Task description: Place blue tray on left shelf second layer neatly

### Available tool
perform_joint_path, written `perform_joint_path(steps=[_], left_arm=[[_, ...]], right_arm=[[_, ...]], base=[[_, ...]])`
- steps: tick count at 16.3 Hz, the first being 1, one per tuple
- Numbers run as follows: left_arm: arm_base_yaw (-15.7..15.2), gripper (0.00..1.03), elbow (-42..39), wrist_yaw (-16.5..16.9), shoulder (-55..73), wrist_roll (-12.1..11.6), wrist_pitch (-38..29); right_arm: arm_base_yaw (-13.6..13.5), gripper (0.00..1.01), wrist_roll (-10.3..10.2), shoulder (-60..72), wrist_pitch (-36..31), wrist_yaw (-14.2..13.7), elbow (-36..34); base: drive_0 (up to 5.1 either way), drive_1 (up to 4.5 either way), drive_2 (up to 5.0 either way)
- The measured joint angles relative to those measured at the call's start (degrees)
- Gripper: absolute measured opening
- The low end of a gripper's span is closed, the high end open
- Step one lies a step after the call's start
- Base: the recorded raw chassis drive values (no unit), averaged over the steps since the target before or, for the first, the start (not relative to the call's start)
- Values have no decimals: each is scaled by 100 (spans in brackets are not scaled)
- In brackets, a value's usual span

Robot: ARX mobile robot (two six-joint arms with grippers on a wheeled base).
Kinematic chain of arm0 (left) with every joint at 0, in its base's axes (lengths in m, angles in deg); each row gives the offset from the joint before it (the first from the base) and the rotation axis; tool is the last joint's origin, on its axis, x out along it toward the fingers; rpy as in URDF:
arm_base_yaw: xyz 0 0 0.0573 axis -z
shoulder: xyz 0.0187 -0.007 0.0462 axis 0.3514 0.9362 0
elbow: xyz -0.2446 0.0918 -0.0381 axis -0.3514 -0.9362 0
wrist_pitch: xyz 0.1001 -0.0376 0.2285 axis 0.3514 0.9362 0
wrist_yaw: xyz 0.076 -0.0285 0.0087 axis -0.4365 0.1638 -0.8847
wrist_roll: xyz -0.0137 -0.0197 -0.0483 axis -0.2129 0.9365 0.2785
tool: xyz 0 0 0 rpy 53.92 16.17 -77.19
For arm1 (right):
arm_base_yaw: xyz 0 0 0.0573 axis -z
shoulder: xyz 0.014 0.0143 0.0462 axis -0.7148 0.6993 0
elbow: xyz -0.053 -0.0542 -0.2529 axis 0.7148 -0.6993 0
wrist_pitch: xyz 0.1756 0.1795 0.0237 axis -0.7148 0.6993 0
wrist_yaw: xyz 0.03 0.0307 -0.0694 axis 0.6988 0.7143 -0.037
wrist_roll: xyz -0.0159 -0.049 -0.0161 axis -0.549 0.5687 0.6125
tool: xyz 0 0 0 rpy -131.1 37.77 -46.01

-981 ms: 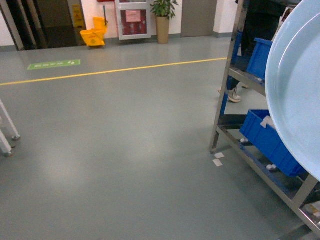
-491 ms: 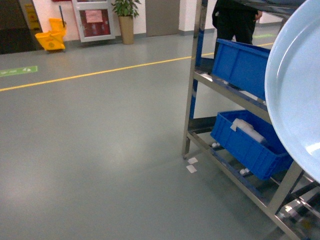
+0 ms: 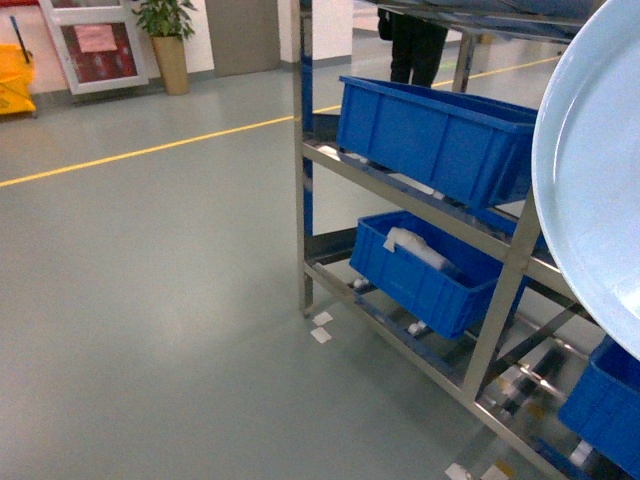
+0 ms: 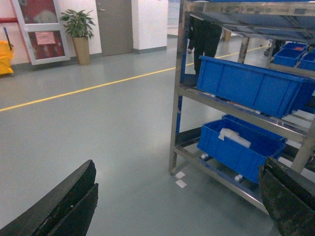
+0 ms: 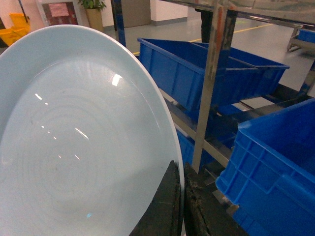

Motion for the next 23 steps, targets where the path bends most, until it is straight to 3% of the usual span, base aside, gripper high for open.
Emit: perform_joint_path(steps=[23], left_arm=[[0,98,0,2,0,2,2]], right_arm=[[2,2,0,-13,2,0,0]], base=[[-154,-154,-154]])
